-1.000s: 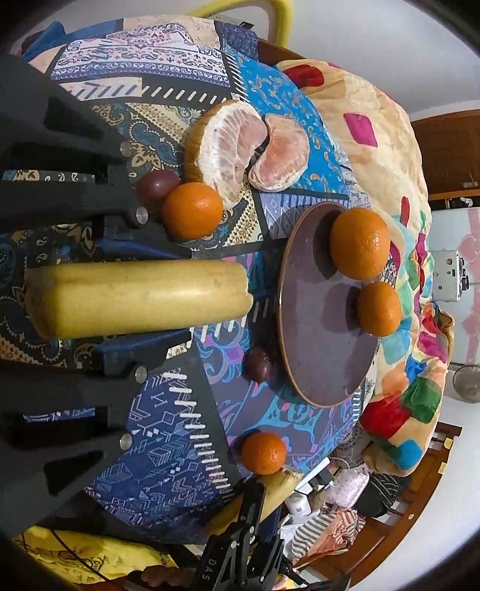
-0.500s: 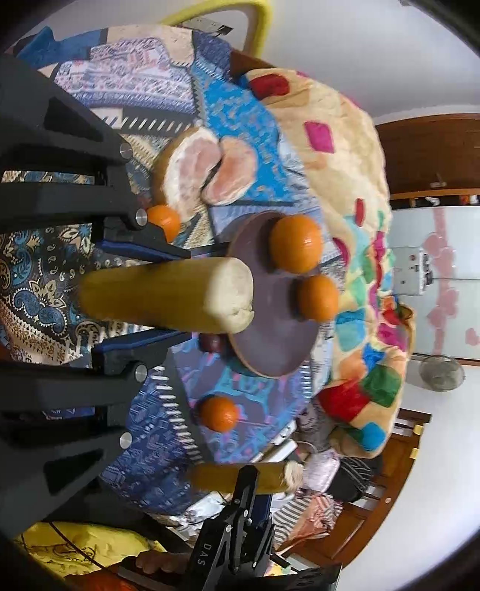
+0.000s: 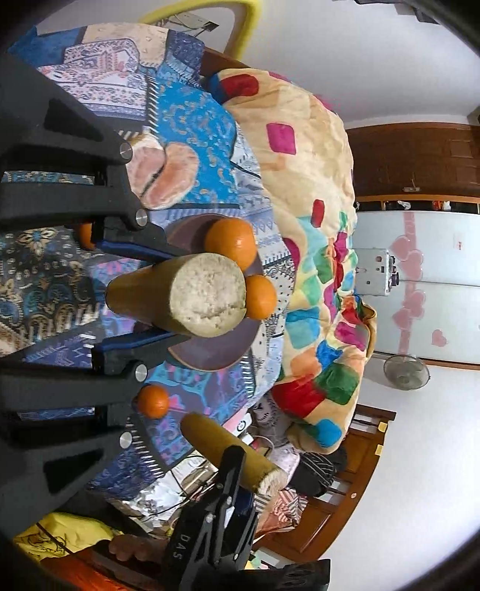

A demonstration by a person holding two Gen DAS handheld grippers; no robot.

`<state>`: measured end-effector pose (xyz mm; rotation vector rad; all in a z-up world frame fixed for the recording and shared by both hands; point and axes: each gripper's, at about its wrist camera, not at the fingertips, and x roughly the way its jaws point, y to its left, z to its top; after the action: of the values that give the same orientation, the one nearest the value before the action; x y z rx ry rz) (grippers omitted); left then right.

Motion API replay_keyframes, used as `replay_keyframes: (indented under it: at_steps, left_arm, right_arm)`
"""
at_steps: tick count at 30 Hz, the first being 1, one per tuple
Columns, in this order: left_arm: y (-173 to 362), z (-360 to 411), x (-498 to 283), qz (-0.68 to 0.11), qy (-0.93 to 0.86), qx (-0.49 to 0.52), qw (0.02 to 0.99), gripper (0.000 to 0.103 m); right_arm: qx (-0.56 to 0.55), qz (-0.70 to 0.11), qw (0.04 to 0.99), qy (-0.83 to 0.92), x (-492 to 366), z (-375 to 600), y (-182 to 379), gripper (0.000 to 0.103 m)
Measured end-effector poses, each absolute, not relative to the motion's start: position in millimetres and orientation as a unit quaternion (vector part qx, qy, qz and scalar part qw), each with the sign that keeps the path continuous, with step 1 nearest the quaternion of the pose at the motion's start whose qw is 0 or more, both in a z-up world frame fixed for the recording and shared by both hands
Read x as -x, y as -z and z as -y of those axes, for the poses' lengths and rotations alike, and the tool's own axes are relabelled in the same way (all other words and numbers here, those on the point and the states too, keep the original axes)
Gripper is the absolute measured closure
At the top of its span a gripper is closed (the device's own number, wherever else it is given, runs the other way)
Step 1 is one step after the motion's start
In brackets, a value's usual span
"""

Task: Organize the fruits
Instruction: 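Carry both yellow fruits onto the brown plate and open both grippers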

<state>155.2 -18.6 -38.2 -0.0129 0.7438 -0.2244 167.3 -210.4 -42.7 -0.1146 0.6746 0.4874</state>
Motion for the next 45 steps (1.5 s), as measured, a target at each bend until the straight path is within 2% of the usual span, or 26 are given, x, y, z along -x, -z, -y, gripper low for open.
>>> replay_keyframes:
  at_steps: [26, 39, 45]
  left_arm:
    - [78, 25, -249, -0.397, 0.12, 0.024, 0.909, 0.069]
    - [84, 21, -266, -0.41, 0.11, 0.022, 0.905, 0.068]
    - [82, 19, -257, -0.406, 0.102, 0.014, 0.908, 0.068]
  right_arm:
    - [0.097, -0.353, 0.891, -0.267, -237, 151, 73, 0.067]
    - [0.084, -0.38, 0.875, -0.287, -253, 141, 94, 0.064]
    - [0.083, -0.369, 0.884, -0.276, -245, 150, 90, 0.051]
